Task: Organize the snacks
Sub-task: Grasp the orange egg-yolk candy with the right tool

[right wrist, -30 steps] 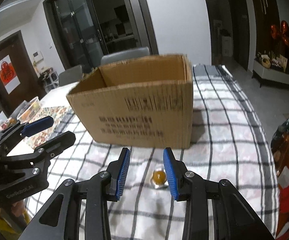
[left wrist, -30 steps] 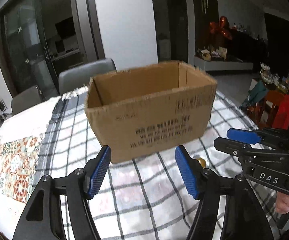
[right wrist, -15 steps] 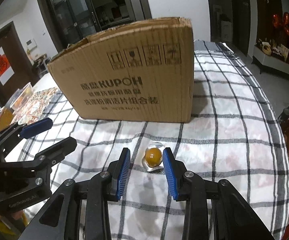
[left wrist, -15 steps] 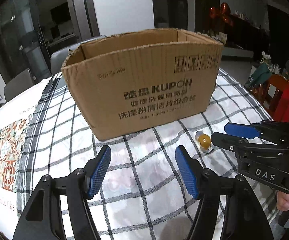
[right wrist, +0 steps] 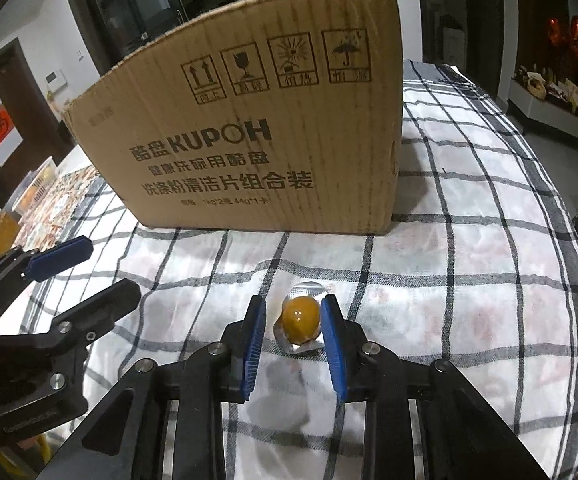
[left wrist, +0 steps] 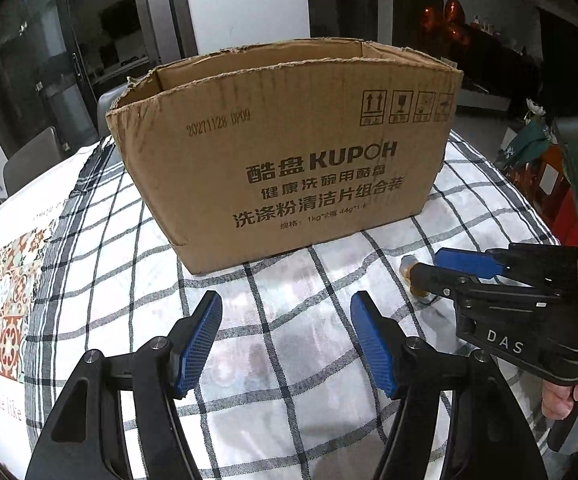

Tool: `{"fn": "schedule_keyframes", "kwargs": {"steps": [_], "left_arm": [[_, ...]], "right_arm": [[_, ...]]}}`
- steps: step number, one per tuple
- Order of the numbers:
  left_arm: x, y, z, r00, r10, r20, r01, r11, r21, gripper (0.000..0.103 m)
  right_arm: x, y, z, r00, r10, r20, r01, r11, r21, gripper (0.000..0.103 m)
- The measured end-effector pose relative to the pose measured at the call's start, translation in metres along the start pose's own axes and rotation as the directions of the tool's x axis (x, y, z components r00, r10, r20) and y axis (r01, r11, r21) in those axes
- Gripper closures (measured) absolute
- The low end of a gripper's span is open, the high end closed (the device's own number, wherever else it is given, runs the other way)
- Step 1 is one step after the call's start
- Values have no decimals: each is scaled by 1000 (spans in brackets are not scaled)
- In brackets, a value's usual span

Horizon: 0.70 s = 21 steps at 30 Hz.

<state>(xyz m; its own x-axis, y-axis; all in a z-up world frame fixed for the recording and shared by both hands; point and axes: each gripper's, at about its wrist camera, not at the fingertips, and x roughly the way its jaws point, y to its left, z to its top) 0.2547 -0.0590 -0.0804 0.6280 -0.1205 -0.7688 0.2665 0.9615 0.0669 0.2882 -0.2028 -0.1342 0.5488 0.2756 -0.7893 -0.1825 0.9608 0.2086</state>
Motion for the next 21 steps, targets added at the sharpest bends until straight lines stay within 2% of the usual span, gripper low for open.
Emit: {"fn": "schedule_keyframes", "kwargs": {"steps": [5,7,21], "left_arm": [[1,1,0,1000,1,-4,-1,1000,0,37],[2,2,0,1000,4,-4,-4,1000,1,37],[-7,0,2,1000,-2,13,2,1000,-1,37]], "right_arm": [[8,-1,-1,1000,-7,-17,7,1000,0,73],[11,-2,-2,1000,-7,-24,7,1000,2,77],[-7,1,-5,1000,-6,21,6,1000,6,80]]}}
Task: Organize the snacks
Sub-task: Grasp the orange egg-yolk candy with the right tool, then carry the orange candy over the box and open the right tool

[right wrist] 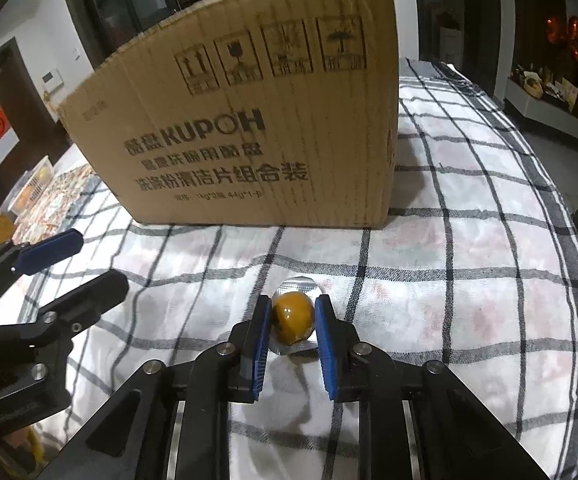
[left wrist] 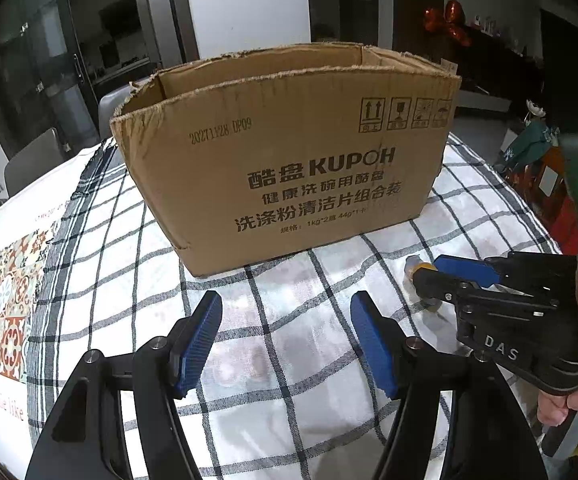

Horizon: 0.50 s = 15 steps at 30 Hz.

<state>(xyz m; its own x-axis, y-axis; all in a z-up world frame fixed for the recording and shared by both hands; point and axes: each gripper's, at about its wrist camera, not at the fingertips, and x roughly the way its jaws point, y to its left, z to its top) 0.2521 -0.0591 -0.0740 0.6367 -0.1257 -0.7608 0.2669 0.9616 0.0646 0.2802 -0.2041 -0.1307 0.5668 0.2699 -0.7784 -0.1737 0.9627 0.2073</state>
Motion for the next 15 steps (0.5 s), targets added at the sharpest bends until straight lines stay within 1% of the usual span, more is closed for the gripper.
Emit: {"fn": "schedule_keyframes", "kwargs": {"steps": [7,15], "left_arm": [[-18,-1,3,999,-1,35,1,1000,-8,37],[-48,7,14,994,7,105,-4,1000,-29,37]], "right_arm": [[-30,9,4,998,13,66,-12,1000,-7,80],[-70,23,12,986,33,161,-30,999,-18,80]]}}
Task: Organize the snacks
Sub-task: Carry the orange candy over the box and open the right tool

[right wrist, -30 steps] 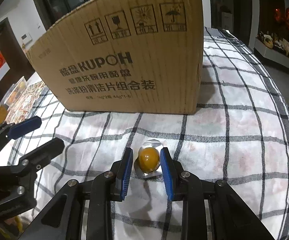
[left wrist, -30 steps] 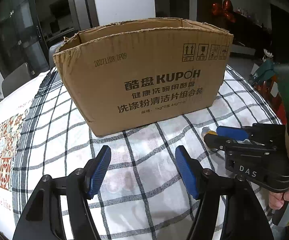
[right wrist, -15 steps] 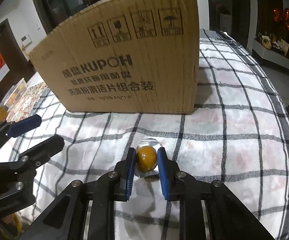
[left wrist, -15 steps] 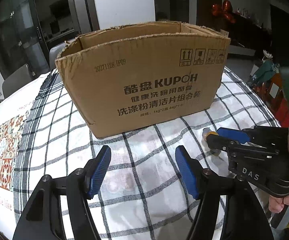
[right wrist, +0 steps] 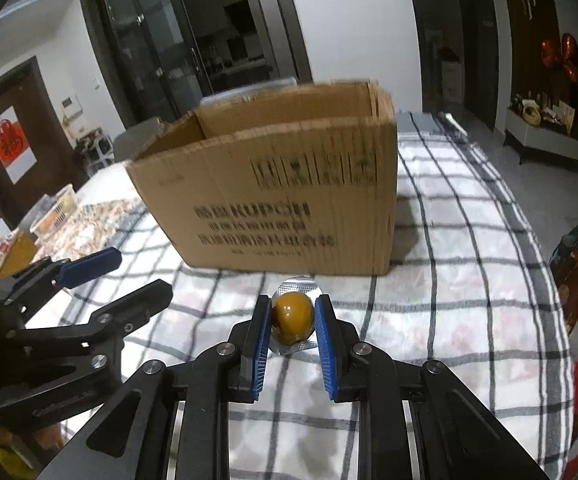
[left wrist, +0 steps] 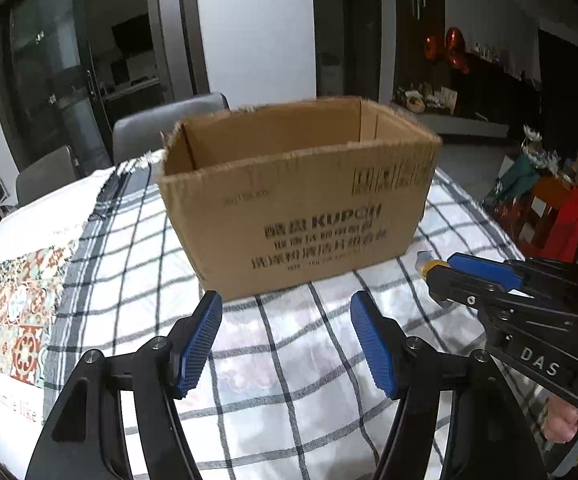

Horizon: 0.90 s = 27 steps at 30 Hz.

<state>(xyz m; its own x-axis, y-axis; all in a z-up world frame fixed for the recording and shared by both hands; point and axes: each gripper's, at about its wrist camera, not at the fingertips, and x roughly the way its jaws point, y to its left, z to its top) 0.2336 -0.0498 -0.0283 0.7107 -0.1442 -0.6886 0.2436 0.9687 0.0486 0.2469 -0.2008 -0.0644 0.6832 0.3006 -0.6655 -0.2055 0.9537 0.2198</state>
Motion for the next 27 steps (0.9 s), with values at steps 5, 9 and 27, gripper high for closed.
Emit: {"fn": "schedule_keyframes", "kwargs": {"steps": [5,9,27], "left_arm": [[-15,5,12,999,11,46,-11,1000,-6,37],[-24,9,24,996,22,83,-22,1000,0,37],[-15,34,84,982,84,169,-82,996,-19,35]], "right_arm": [[-19,10,15,998,10,65,-9,1000,-13,80],[-28,15,29,994,14,107,-11,1000,-23,80],[-9,17,114,980,-31,196,45,997,-65,80]]}}
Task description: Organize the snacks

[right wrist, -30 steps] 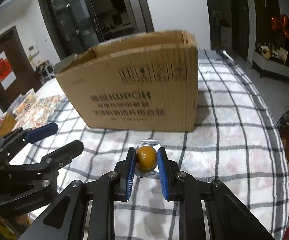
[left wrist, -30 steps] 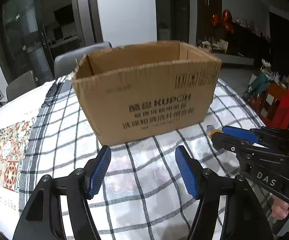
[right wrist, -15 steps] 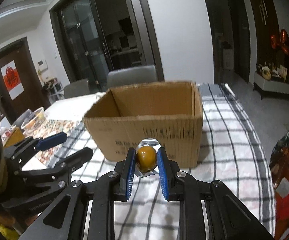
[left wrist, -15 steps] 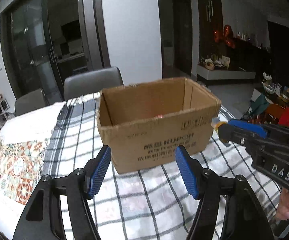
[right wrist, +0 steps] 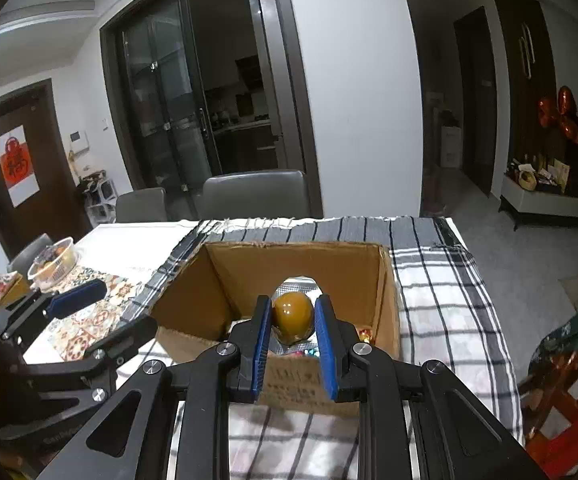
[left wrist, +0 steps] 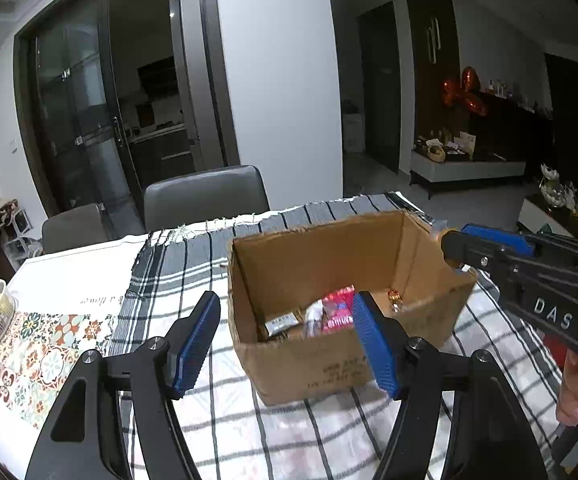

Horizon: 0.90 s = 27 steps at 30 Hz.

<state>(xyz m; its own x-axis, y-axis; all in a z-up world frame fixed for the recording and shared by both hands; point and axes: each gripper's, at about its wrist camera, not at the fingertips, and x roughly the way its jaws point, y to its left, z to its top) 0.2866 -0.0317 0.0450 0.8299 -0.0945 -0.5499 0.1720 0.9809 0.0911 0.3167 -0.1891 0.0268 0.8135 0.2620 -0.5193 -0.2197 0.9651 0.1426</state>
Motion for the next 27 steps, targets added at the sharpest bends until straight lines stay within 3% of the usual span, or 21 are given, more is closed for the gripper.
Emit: {"fn": "schedule_keyframes", "kwargs": {"steps": [4,6,10,13,16,21,23,27], "left_arm": [[11,3,8,1000,9,1,-9,1000,-2,33],[15,5,11,1000,14,3,-14,1000,-4,32],[16,5,11,1000,17,11,-17,1000,-6,28],[9,4,8,999,20,31,-20,1000,-4,19],[-5,2,3,997,36,72,-36,999,-1,15],[-33,-4,-10,993,47,104,-48,999,3,10],[-44,-6,-18,994,42,105,-42,999,-6,8],[-66,-7,-32,994,29,105,-26,999,-30,3]], "right_arm": [[13,-2,7,1000,-10,-5,10,1000,8,78],[19,-5,8,1000,-15,-21,15,1000,17,62],[19,-9,4,999,-33,-23,33,999,20,61],[12,-10,-4,999,-42,-30,42,999,21,60],[1,-11,-13,998,-54,-34,55,998,24,50],[-26,-8,-34,998,-59,-32,60,998,26,49],[-40,-5,-41,997,-67,-26,68,997,30,41],[-70,-2,-53,997,-80,0,80,996,41,36]]}}
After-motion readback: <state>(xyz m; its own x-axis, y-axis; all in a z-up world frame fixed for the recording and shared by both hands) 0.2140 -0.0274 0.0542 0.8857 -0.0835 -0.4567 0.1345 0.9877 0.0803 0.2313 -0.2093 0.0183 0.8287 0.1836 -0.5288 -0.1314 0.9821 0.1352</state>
